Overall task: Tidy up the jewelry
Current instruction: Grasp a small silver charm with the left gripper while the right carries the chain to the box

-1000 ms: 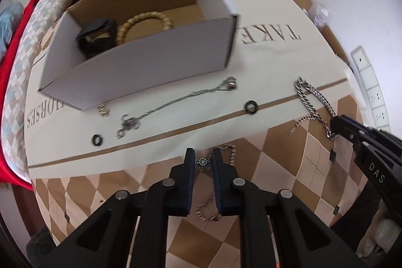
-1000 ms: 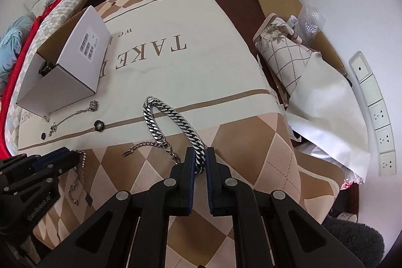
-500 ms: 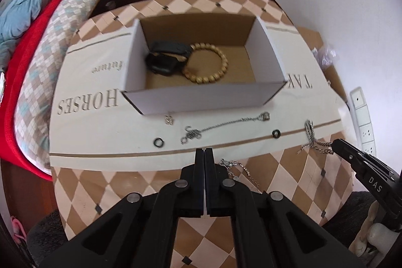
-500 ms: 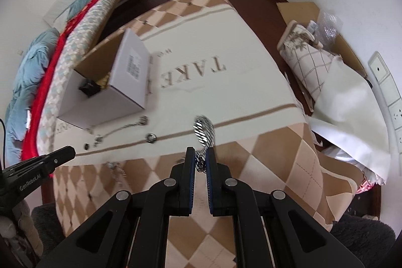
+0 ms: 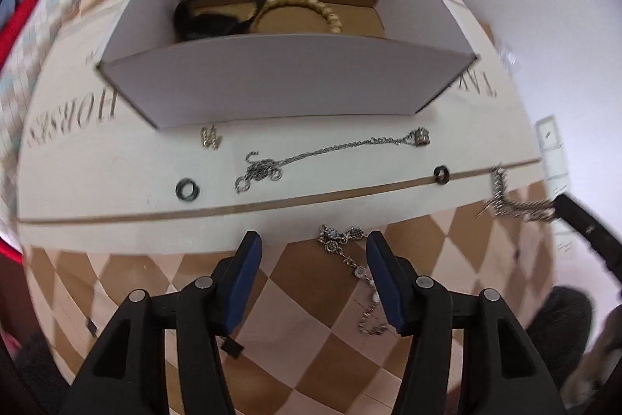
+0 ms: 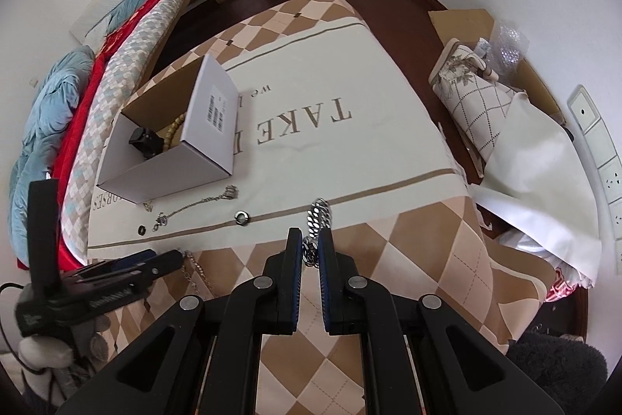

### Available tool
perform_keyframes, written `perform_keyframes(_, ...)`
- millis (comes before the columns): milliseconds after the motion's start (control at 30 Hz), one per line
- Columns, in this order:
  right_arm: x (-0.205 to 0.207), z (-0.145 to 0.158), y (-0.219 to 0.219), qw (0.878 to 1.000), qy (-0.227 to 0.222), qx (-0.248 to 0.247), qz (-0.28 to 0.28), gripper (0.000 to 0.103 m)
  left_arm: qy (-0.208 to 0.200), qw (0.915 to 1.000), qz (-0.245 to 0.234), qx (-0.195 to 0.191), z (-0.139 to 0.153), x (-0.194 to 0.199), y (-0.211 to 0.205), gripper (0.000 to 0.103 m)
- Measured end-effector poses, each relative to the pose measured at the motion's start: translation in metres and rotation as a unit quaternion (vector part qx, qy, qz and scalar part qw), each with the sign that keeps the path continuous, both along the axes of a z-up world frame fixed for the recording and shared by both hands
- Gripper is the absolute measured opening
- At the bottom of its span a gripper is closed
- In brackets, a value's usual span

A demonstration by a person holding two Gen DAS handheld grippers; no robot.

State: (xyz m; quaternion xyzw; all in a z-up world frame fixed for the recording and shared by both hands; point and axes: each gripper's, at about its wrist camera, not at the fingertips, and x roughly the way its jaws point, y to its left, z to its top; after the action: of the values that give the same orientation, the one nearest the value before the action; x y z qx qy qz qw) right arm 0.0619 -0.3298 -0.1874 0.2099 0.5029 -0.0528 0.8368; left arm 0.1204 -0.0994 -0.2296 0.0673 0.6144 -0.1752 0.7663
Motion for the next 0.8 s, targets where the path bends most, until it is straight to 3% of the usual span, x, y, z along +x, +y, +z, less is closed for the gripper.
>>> perform_keyframes(33, 0.000, -0.001, -0.002, 1.000, 0.001, 0.000, -0.001, 0.009, -0.007, 0.9999, -0.009, 0.012, 0.000, -0.002, -0.005, 0.051)
perform_keyframes(100, 0.000, -0.002, -0.003, 1.000, 0.003, -0.001, -0.005, 0.009, -0.027, 0.9986, -0.025, 0.037, 0.000, -0.008, -0.013, 0.030)
perform_keyframes(133, 0.000, -0.003, -0.004, 1.000, 0.004, -0.001, -0.006, 0.009, -0.031, 0.9982, -0.032, 0.040, 0.001, -0.009, -0.015, 0.007)
perform_keyframes(333, 0.002, 0.003, -0.003, 1.000, -0.004, 0.001, -0.004, 0.009, -0.027, 0.9989, -0.027, 0.027, 0.012, -0.008, -0.007, 0.000)
perform_keyframes(800, 0.000, 0.051, 0.013, 0.998, -0.052, 0.020, 0.023, 0.008, -0.085, 0.9961, 0.009, -0.023, 0.093, 0.001, 0.043, 0.000)
